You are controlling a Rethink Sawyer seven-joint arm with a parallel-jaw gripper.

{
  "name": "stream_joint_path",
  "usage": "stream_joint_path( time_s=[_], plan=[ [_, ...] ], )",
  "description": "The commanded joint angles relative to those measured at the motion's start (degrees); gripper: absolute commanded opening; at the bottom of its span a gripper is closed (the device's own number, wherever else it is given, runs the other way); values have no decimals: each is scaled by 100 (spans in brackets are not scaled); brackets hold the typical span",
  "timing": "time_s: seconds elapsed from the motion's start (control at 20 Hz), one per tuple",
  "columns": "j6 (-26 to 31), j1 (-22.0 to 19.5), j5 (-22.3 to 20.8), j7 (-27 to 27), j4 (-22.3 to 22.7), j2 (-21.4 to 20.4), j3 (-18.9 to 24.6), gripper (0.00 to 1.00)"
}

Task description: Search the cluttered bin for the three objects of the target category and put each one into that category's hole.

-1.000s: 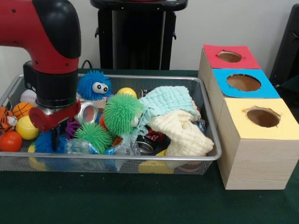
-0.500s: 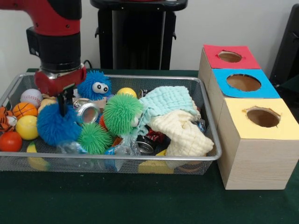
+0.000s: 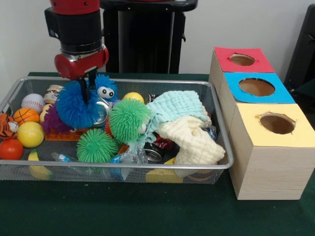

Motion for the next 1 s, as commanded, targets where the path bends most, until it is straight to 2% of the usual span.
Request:
stream_joint_path(
  time_s=[0.05,0.15,0.2,0.6,1.0],
  plan=[
    [-111,-116,371,1002,775,-29,258,0],
    [-120,-151,414,920,797,8,278,0],
    [-55,-101,407,868,774,11,191,100],
    [-359,-106,334,891,939,53,218,100],
    [-360,-229,367,755,913,90,330,100]
  ],
)
